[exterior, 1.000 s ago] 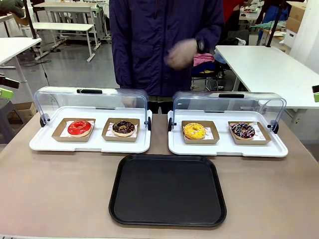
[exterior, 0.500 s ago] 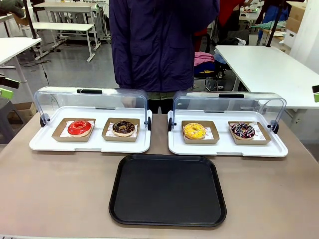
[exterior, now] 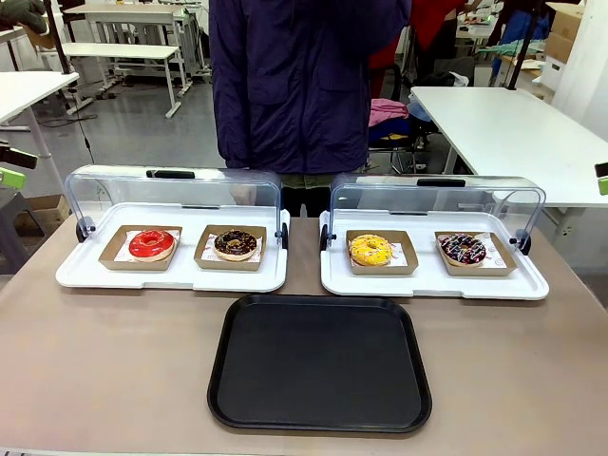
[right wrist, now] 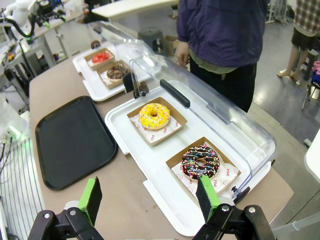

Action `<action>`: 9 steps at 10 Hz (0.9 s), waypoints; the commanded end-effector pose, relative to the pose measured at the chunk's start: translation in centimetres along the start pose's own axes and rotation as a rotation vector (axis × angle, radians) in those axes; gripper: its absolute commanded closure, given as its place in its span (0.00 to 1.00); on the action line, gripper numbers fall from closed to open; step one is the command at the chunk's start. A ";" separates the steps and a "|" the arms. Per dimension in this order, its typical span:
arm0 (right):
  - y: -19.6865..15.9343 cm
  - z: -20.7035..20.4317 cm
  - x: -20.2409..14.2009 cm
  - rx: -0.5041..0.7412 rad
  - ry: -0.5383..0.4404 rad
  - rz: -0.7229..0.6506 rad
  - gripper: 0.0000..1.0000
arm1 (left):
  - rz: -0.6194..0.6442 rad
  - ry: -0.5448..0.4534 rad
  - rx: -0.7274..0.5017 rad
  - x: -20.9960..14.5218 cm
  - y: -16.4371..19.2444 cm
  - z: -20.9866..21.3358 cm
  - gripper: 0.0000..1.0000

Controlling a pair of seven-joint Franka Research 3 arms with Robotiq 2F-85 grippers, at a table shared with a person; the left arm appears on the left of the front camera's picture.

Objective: Move the second donut from the left to the tray.
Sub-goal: Pick up the Paper togo box containing the Donut indicated by the person and place it on the Handle tray.

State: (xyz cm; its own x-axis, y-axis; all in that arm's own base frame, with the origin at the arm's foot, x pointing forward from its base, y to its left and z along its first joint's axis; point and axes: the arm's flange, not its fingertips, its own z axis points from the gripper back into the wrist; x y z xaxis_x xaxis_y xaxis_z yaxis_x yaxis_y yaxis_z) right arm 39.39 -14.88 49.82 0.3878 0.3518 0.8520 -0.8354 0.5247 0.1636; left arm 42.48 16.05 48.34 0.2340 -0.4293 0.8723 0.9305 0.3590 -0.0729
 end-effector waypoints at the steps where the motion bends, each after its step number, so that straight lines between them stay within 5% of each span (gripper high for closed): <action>1: -0.1 -0.1 0.3 -0.001 -0.020 0.013 0.00 | -0.006 -0.004 -0.008 0.1 -0.1 0.1 0.00; 9: -0.1 -0.1 0.3 -0.001 -0.020 0.013 0.00 | -0.006 -0.004 -0.008 0.1 -0.1 0.1 0.00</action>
State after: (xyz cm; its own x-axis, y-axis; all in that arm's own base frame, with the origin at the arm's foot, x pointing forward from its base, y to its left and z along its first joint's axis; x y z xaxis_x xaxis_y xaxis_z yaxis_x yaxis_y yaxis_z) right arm 39.39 -14.88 49.82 0.3878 0.3518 0.8520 -0.8354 0.5247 0.1635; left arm 42.48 16.05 48.34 0.2340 -0.4293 0.8723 0.9305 0.3590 -0.0729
